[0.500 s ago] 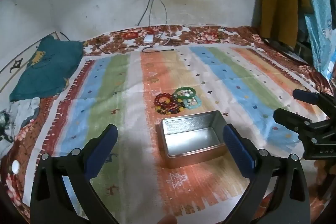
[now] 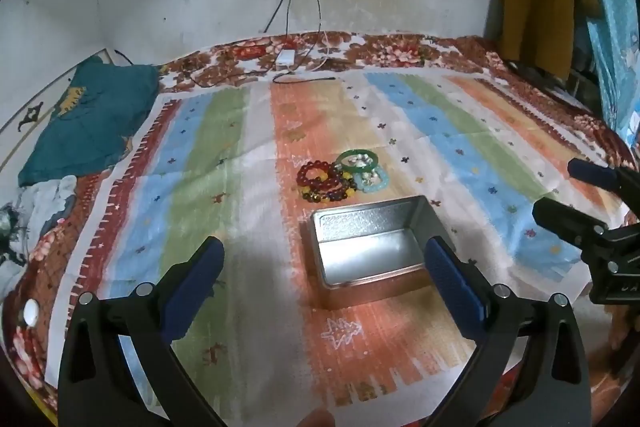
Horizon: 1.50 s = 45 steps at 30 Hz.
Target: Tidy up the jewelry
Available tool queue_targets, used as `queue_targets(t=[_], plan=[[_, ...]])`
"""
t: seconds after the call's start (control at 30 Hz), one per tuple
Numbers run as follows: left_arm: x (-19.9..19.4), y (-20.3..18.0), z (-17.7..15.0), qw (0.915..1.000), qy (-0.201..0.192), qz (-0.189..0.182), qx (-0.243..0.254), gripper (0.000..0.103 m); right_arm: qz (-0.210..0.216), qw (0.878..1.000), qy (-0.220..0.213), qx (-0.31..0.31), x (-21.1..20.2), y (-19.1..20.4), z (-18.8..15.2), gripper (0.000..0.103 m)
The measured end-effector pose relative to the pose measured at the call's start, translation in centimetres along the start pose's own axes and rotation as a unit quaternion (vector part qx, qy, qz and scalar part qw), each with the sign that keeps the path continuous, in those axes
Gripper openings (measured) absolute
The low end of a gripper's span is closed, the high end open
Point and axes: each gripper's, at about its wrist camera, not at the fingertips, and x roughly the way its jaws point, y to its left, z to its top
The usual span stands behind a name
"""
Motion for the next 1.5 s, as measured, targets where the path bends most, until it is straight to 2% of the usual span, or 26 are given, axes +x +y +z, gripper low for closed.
queue_targets(t=[0.2,0.47,0.67,0.83,0.97,1.5], plan=[[0.1,0.1,0.1,0.9998,0.006,-0.018,0.002,0.098,0.004,1.000,0.001,0.005,0.3,-0.5,0.1,0.099],[0.5,0.9,0.1,0.9995,0.016,-0.018,-0.022,0.098,0.006,1.000,0.004,0.005,0.5,-0.4,-0.1,0.099],[1.0,1.5,0.1,0.9976,0.031,-0.038,-0.048,0.098,0.008,1.000,0.007,0.007,0.8,-0.4,-0.2,0.099],[1.3,1.9,0.2,0.9972,0.033,-0.031,-0.059,0.098,0.010,1.000,0.009,0.010,1.1,-0.2,-0.2,0.099],[1.3,1.8,0.2,0.9980,0.026,-0.028,-0.052,0.098,0.013,1.000,0.011,0.010,1.5,-0.2,-0.2,0.099],[2.2,2.1,0.9,0.9978,0.037,-0.023,-0.049,0.098,0.017,1.000,0.017,0.011,2.2,-0.2,0.9,0.099]])
